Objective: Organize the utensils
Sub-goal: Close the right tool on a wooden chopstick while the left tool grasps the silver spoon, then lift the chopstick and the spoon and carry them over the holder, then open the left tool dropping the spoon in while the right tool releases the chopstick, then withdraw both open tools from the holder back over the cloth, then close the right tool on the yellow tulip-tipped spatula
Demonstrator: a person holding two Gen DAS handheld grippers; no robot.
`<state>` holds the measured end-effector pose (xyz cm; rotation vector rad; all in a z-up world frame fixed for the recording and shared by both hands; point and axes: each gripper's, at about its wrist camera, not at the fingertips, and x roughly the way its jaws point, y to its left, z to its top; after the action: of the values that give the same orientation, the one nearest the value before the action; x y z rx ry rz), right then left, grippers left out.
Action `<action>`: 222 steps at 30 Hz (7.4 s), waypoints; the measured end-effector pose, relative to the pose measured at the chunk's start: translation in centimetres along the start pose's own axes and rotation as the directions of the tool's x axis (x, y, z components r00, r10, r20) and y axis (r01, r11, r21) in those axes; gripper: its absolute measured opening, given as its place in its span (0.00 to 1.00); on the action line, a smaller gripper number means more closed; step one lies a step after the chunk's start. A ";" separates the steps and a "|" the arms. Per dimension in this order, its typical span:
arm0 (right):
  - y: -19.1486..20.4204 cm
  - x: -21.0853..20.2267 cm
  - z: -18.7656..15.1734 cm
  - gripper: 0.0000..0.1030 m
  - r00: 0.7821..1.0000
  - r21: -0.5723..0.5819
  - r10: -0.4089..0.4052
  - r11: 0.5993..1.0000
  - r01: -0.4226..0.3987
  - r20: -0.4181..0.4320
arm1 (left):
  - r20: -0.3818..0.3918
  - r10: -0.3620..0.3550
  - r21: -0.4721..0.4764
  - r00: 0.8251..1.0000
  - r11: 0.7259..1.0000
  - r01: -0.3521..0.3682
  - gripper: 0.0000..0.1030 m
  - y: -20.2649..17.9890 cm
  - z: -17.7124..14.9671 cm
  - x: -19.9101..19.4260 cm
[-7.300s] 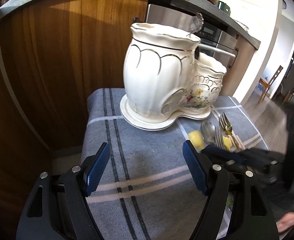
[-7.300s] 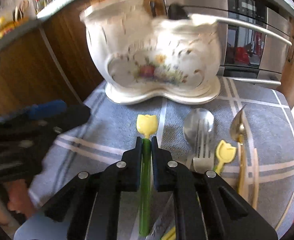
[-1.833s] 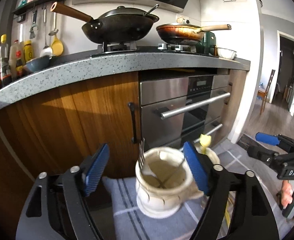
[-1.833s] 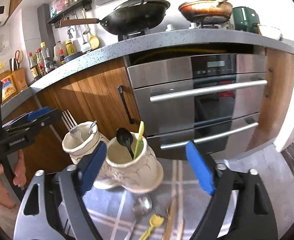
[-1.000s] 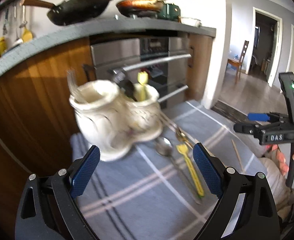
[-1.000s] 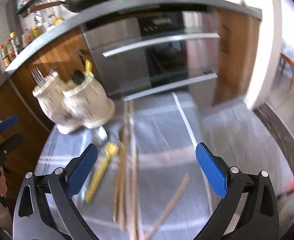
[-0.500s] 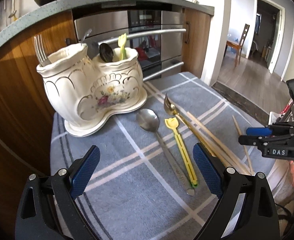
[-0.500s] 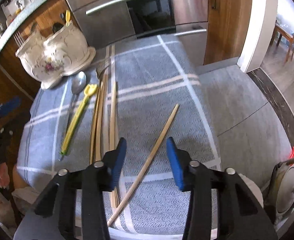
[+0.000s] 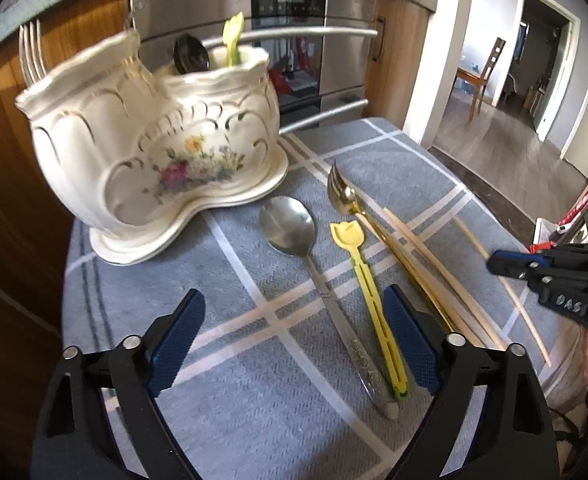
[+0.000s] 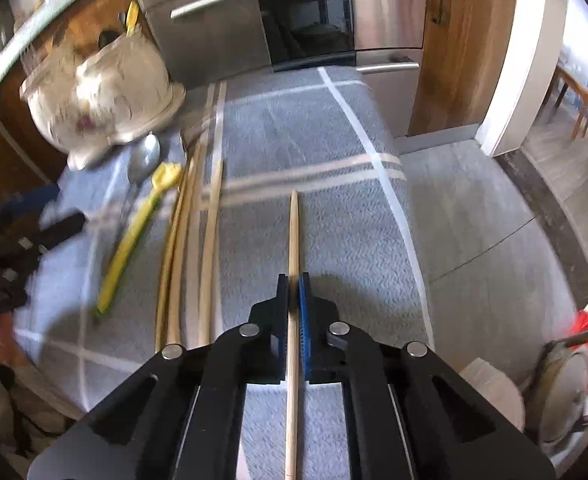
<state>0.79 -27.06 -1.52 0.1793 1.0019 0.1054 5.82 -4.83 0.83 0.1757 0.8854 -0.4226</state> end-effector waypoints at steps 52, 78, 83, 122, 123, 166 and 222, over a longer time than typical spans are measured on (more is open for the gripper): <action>5.8 -3.6 6.7 0.05 0.943 -0.029 0.212 0.977 -0.212 0.258 | 0.151 -0.074 -0.045 0.986 0.996 0.082 0.06 4.0 1.7 -4.8; 14.7 -2.6 21.2 0.05 0.731 -0.098 0.260 0.961 -0.257 0.631 | 0.570 0.143 -0.196 0.809 0.980 -0.036 0.06 11.8 13.9 -11.2; 15.7 -1.4 21.9 0.05 0.710 -0.101 0.232 0.970 -0.222 0.664 | 0.579 0.169 -0.211 0.798 0.976 -0.054 0.06 12.0 13.9 -9.8; 14.2 1.6 16.3 0.05 0.836 -0.173 0.323 0.946 -0.274 0.445 | 0.355 0.106 -0.241 0.929 0.970 -0.019 0.06 11.9 8.9 -5.5; 14.2 1.5 16.3 0.05 0.835 -0.172 0.324 0.946 -0.276 0.445 | 0.355 0.109 -0.238 0.929 0.971 -0.023 0.06 11.9 8.9 -5.5; 6.8 -8.7 9.6 0.95 0.848 -0.194 0.247 0.966 -0.174 0.469 | 0.438 0.197 -0.205 0.877 0.972 -0.116 0.94 9.4 5.6 -14.3; 11.7 4.1 2.8 0.09 0.991 -0.180 0.126 0.977 -0.118 0.035 | 0.157 0.067 -0.156 0.985 0.987 -0.042 0.95 5.5 -3.5 -4.9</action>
<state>5.30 -15.22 -1.13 0.0789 0.9304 0.3006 2.91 2.63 2.29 0.0246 0.7476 -0.3119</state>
